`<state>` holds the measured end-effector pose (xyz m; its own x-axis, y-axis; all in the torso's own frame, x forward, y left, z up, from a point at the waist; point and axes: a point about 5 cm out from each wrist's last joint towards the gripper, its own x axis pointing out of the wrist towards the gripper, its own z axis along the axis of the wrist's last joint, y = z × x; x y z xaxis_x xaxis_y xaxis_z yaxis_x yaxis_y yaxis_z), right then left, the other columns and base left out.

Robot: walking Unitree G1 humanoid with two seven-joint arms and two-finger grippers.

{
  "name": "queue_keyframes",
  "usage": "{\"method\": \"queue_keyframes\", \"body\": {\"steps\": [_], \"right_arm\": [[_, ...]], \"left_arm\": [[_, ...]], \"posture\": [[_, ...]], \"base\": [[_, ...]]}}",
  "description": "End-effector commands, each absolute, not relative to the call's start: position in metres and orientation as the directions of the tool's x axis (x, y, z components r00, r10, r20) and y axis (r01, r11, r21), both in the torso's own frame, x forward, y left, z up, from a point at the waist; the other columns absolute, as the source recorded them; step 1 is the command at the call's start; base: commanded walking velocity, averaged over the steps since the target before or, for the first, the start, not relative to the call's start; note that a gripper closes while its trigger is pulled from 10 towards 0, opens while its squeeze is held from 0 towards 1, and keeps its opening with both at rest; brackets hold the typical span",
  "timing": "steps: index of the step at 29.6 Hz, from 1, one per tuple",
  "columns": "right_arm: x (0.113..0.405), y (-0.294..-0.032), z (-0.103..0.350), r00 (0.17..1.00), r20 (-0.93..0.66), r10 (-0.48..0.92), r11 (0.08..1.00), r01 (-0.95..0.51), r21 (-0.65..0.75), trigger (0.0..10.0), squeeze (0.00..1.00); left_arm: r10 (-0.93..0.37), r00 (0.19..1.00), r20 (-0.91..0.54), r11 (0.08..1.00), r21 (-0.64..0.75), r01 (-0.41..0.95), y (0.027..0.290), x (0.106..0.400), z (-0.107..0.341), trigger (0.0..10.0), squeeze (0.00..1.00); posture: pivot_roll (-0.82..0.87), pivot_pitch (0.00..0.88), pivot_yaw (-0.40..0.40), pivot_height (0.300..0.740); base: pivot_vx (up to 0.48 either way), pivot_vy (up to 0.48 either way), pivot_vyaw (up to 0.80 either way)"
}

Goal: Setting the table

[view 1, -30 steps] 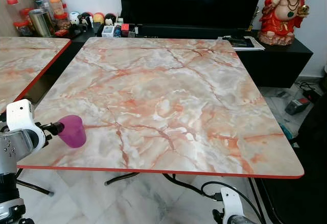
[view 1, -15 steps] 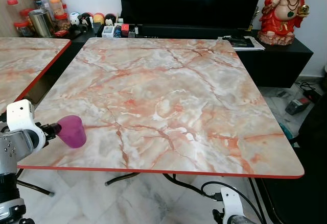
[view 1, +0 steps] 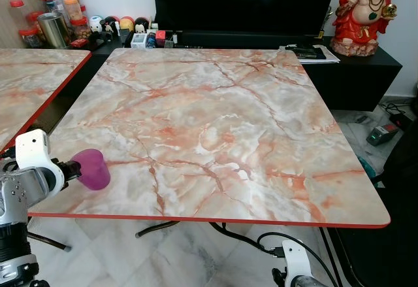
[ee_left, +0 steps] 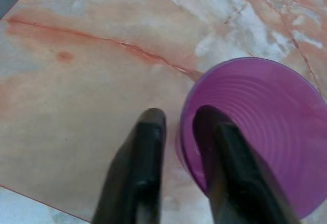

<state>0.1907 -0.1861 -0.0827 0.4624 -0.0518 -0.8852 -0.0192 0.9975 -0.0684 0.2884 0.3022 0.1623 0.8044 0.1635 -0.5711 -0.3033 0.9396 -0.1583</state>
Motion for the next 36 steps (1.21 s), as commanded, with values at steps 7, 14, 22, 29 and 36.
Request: {"method": "queue_keyframes", "body": {"steps": [7,14,22,29,36], "right_arm": [[0.195,-0.186,-0.080,0.471,-0.880,-0.058,0.998,-0.002,-0.067,10.0,0.00],[0.196,-0.186,-0.080,0.473,-0.879,-0.059,0.998,0.001,-0.067,10.0,0.00],[0.196,-0.186,-0.080,0.474,-0.879,-0.056,0.998,0.000,-0.063,10.0,0.00],[0.197,-0.187,-0.079,0.484,-0.873,-0.054,0.998,0.006,-0.059,10.0,0.00],[0.197,-0.187,-0.079,0.499,-0.865,-0.045,0.999,0.012,-0.045,10.0,0.00]], "left_arm": [[0.166,0.803,-0.572,0.938,-0.160,-0.309,0.302,0.288,0.162,0.0,0.00],[0.169,0.809,-0.563,0.941,-0.153,-0.302,0.300,0.290,0.164,0.0,0.00],[0.161,0.908,-0.386,0.948,-0.196,-0.251,0.290,0.301,0.173,10.0,0.00],[0.234,0.964,-0.126,0.946,-0.198,-0.255,0.274,0.313,0.192,10.0,0.00],[0.239,0.971,-0.023,0.962,-0.133,-0.240,0.245,0.325,0.191,10.0,0.00]], "posture": [[0.08,0.000,0.007,0.740],[0.08,0.000,0.006,0.740],[0.08,0.000,0.004,0.740],[0.08,0.000,-0.003,0.740],[0.05,0.000,-0.006,0.740]], "base": [[0.000,0.000,0.00],[0.000,0.000,0.00],[0.000,0.000,0.00],[0.000,0.000,0.00],[0.000,0.000,0.00]]}}
